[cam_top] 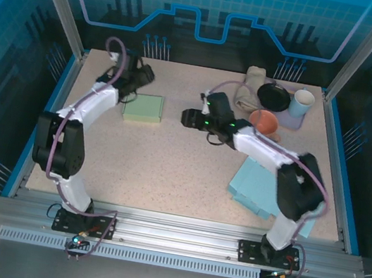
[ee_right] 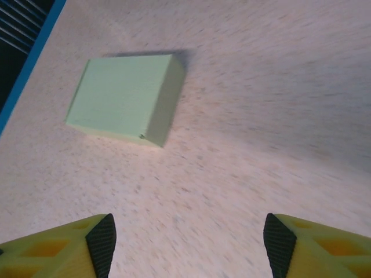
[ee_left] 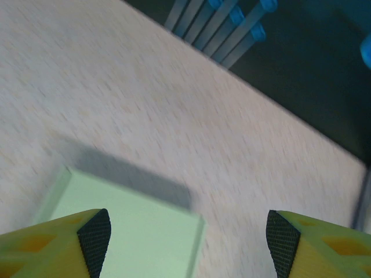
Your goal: Fold the paper box
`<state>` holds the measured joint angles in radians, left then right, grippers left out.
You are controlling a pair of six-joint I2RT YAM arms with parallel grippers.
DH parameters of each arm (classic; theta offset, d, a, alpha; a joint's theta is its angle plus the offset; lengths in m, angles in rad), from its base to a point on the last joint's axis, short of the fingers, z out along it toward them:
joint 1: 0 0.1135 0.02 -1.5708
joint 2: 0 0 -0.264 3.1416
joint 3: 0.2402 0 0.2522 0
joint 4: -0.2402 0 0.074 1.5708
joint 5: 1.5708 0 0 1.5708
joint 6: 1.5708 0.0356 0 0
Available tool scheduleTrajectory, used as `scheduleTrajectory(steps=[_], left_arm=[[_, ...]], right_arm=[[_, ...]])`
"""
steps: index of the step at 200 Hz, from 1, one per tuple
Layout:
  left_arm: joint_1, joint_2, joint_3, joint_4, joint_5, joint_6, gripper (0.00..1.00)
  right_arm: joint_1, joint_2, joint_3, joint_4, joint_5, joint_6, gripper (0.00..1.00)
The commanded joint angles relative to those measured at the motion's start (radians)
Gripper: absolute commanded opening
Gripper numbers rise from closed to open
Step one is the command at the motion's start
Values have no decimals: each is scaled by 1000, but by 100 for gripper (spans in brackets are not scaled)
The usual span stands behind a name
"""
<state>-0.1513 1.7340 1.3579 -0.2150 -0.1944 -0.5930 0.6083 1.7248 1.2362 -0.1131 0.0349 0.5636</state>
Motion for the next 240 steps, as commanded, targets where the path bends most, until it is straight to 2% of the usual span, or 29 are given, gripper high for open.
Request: scheduleTrajectory(steps=[1, 15, 18, 20, 23, 36, 52, 61, 91, 113, 131, 171, 206, 240], left_arm=[[-134, -52, -123, 88, 52, 33, 74], [-215, -57, -168, 139, 89, 31, 74], [-232, -57, -174, 145, 91, 32, 74], [-245, -55, -178, 149, 91, 32, 74], [-263, -54, -184, 153, 93, 34, 74], [-341, -41, -193, 149, 102, 42, 73], [-434, -26, -208, 132, 100, 33, 73], [-483, -21, -234, 145, 100, 21, 73], [-609, 14, -303, 191, 135, -30, 73], [-692, 43, -307, 188, 122, -55, 73], [-738, 53, -308, 174, 113, -87, 72], [-824, 47, -343, 196, 117, -150, 71], [-875, 127, -315, 262, 210, -202, 69], [-903, 184, -265, 286, 202, -218, 67]], right_arm=[[5, -200, -166, -169, 258, -23, 74], [29, -353, -239, -253, 356, -1, 83], [38, -386, -254, -274, 379, 4, 89], [43, -406, -260, -287, 392, 9, 97], [50, -436, -268, -306, 413, 14, 99], [78, -567, -297, -385, 465, 30, 100], [93, -724, -305, -466, 461, 42, 100], [96, -804, -303, -512, 452, 19, 100], [83, -1005, -299, -649, 571, -67, 100], [52, -1127, -398, -639, 653, -89, 100], [17, -1230, -475, -567, 585, -81, 100], [-1, -1289, -492, -566, 597, -10, 100], [-5, -1286, -502, -553, 571, -13, 100], [-6, -1285, -512, -532, 562, -22, 100]])
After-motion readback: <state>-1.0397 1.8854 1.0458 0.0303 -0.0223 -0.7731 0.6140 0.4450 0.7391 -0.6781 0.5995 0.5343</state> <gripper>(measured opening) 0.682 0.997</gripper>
